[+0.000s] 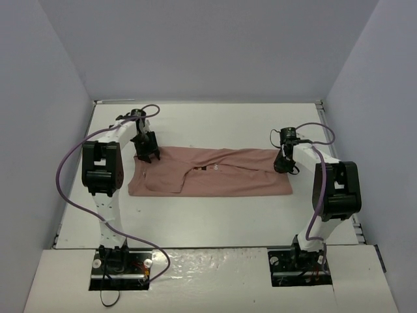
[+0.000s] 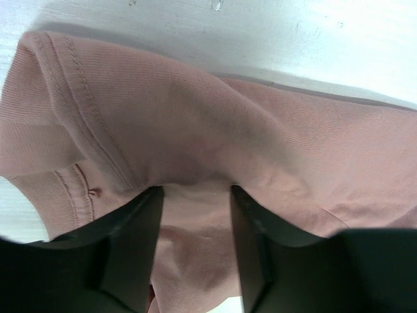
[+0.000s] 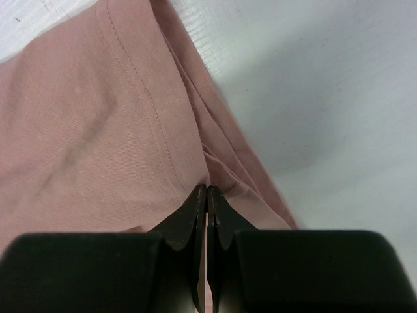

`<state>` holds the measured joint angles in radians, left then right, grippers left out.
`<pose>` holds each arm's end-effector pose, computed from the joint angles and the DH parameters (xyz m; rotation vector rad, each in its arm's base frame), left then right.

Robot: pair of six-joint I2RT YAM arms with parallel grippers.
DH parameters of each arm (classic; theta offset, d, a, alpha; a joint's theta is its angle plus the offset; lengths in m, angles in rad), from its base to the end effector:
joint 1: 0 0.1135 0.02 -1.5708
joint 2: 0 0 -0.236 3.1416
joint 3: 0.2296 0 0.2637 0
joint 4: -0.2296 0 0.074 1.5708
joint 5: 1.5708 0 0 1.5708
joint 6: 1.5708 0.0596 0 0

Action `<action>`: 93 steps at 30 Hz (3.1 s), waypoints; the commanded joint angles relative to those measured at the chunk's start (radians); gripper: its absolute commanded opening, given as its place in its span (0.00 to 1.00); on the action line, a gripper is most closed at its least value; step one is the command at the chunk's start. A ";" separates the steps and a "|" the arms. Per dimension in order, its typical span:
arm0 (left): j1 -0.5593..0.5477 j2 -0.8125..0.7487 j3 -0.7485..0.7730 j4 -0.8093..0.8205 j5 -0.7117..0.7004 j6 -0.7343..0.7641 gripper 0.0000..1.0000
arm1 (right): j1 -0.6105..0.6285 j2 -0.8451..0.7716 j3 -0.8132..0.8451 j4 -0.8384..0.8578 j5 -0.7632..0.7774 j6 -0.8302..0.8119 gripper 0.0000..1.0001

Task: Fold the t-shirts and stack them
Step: Fold the other side of the tshirt into a rectangle, then rotate the tshirt 90 degrees

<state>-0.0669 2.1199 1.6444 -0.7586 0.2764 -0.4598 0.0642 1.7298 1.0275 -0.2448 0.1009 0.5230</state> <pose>0.4403 -0.0458 0.1267 -0.4894 2.8038 -0.5080 0.3696 0.0177 0.1183 0.6116 2.4390 0.1130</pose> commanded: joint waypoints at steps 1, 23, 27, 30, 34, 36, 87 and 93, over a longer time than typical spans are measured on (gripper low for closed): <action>-0.001 -0.016 0.017 0.028 -0.011 -0.015 0.37 | -0.025 -0.055 0.004 -0.032 0.058 -0.018 0.00; 0.002 -0.096 0.094 0.033 0.005 -0.010 0.42 | -0.078 -0.123 0.133 -0.097 0.024 -0.107 0.35; -0.017 -0.179 0.096 0.034 0.011 -0.028 0.50 | -0.034 -0.122 0.218 -0.099 -0.012 -0.132 0.37; -0.036 -0.193 0.054 0.036 -0.004 -0.058 0.51 | -0.010 -0.082 0.246 -0.097 -0.028 -0.137 0.37; -0.075 -0.174 -0.019 0.074 -0.018 -0.089 0.51 | 0.021 -0.021 0.256 -0.090 -0.038 -0.130 0.36; -0.089 -0.166 -0.052 0.106 -0.028 -0.102 0.51 | 0.031 0.008 0.255 -0.072 -0.036 -0.132 0.36; -0.006 -0.158 -0.103 0.126 -0.011 0.223 0.59 | 0.055 -0.078 0.070 0.048 -0.177 -0.191 0.33; -0.007 -0.219 -0.113 0.081 -0.030 0.196 0.11 | 0.055 -0.072 0.070 0.048 -0.173 -0.194 0.33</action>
<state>-0.0708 2.0065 1.4952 -0.6472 0.2573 -0.2518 0.1131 1.6997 1.0923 -0.2054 -0.0685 0.3391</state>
